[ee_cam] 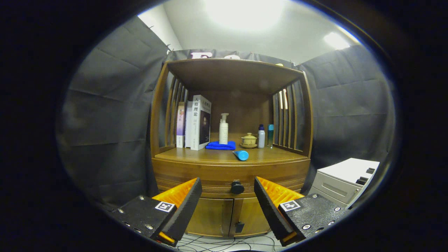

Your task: Pull open the drawer, take out the items inside it, and place them on the countertop above the cabinet.

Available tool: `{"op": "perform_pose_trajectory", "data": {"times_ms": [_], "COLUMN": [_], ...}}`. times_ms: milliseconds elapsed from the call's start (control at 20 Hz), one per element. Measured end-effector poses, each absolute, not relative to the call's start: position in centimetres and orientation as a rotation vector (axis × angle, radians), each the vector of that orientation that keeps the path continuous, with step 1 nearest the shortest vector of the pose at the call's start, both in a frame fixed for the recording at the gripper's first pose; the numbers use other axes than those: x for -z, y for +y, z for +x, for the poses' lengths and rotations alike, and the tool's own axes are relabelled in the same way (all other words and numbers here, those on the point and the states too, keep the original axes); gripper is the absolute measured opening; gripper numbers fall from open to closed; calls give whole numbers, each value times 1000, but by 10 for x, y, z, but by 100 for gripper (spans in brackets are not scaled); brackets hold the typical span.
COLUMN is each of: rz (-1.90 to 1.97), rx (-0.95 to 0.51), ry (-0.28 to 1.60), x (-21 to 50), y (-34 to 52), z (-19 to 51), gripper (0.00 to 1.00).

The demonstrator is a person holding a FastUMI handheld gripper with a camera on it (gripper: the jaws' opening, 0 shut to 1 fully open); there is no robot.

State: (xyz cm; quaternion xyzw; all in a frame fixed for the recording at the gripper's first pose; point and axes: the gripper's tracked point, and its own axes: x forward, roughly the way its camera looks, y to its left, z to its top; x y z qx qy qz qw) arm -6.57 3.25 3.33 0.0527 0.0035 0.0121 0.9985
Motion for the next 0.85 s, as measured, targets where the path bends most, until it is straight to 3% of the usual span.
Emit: {"op": "perform_pose_trajectory", "data": {"times_ms": [850], "rz": [56], "rx": [-64], "ry": [11], "x": [-30], "y": [51], "z": [-64], "gripper": [95]}}
